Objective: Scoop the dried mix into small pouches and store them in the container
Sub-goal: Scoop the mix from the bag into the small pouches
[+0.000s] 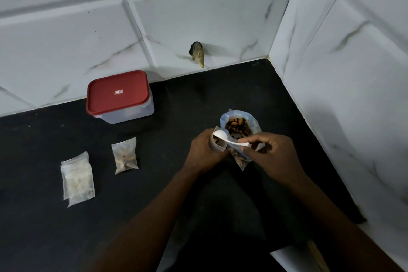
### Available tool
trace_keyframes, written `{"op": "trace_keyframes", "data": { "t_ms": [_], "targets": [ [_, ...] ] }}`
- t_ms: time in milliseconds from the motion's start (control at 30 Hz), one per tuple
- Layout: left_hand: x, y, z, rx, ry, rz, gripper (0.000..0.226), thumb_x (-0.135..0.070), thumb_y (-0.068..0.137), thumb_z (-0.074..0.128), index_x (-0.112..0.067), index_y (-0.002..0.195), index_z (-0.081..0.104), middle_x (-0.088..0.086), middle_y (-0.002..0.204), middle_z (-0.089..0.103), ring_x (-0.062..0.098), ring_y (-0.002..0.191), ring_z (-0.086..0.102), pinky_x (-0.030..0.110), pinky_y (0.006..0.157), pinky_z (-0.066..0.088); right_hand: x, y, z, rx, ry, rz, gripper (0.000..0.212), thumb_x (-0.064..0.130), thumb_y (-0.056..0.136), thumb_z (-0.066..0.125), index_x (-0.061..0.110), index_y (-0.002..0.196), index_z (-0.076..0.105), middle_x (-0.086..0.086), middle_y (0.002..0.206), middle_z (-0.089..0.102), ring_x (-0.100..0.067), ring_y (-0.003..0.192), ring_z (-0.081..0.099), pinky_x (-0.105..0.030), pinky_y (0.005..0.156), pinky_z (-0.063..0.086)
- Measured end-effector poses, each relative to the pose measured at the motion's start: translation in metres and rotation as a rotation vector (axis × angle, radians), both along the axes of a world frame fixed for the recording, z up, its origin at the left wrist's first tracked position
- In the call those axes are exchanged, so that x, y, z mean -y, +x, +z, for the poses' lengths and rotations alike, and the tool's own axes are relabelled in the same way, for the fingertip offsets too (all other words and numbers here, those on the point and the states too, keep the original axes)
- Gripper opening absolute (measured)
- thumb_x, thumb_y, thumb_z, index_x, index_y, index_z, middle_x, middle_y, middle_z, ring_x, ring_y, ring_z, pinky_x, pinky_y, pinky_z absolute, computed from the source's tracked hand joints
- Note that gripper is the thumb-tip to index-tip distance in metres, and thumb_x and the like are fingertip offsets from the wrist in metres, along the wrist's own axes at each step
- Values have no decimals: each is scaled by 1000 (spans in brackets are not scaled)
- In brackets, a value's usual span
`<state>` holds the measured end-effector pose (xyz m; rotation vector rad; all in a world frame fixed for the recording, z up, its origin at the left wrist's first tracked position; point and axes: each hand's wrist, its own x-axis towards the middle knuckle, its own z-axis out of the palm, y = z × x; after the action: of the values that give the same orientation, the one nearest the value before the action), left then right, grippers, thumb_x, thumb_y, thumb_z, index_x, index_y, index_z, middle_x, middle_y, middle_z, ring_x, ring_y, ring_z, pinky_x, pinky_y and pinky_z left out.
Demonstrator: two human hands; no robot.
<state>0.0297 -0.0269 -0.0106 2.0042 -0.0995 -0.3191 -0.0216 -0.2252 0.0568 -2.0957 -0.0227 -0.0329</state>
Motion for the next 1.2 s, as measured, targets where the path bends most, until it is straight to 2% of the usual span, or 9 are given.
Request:
{"op": "trace_keyframes", "data": {
  "t_ms": [133, 300, 533, 667, 767, 867, 1000, 1100, 1200],
  "targets": [
    [0, -2, -5, 22, -41, 15, 44, -23, 74, 92, -29, 109, 66, -11, 104, 73, -6, 97, 67, 8, 78, 50, -3, -3, -8, 250, -195, 42, 18, 21, 85, 71, 17, 102, 78, 12, 99, 71, -4, 96, 67, -29, 78, 59],
    [-1, -2, -5, 43, -25, 13, 46, -27, 73, 93, -37, 107, 63, -13, 104, 72, -8, 97, 66, 8, 79, 49, -2, -8, -16, 372, -279, 47, 17, 13, 87, 72, 15, 103, 78, 4, 104, 73, -15, 99, 65, -40, 77, 58],
    [1, -4, 2, 10, -28, 7, 45, -31, 76, 90, -47, 103, 58, -15, 106, 70, -10, 99, 65, 11, 80, 51, -2, -13, -11, 316, -211, -20, 19, 20, 85, 75, 13, 103, 78, 4, 100, 74, -7, 96, 67, -32, 77, 59],
    [1, -4, 3, -8, -30, -11, 44, -32, 77, 89, -47, 105, 57, -14, 110, 70, -6, 101, 65, 18, 86, 53, -7, -17, -4, 171, -54, -121, 16, 22, 84, 76, 23, 100, 75, 12, 95, 73, -2, 91, 70, -18, 75, 57],
    [2, -3, 4, 8, -23, -13, 48, -33, 77, 89, -47, 109, 56, -15, 110, 68, -4, 103, 65, 20, 88, 53, -9, -13, -1, -68, 241, -269, 15, 15, 85, 78, 23, 98, 77, 7, 95, 77, -6, 90, 73, -22, 70, 58],
    [2, -3, 6, 6, -21, -17, 49, -28, 78, 89, -46, 106, 54, -18, 106, 65, -8, 99, 62, 14, 84, 48, -8, -9, 3, -272, 597, -379, 17, 9, 87, 74, 17, 102, 78, -3, 90, 77, -8, 75, 69, -23, 62, 54],
    [2, -2, 6, 10, -5, -32, 45, -27, 78, 89, -43, 105, 56, -14, 109, 67, -4, 98, 64, 14, 80, 50, -1, -6, 5, -447, 866, -444, 19, 13, 90, 71, 13, 108, 76, -5, 92, 74, -8, 70, 63, -25, 65, 51],
    [1, -1, 2, 20, 1, -31, 42, -31, 77, 90, -39, 107, 61, -10, 109, 70, 0, 98, 67, 21, 84, 56, 6, -2, 2, -473, 949, -508, 19, 13, 89, 72, 14, 108, 76, -6, 93, 72, -9, 69, 60, -25, 65, 50],
    [-2, -1, -3, 9, 12, -13, 46, -37, 74, 91, -32, 111, 64, -10, 109, 70, 2, 99, 68, 27, 84, 59, 12, 3, -4, -399, 839, -587, 17, 12, 89, 73, 17, 105, 76, -7, 96, 74, -9, 70, 63, -26, 66, 52]
  ]
}}
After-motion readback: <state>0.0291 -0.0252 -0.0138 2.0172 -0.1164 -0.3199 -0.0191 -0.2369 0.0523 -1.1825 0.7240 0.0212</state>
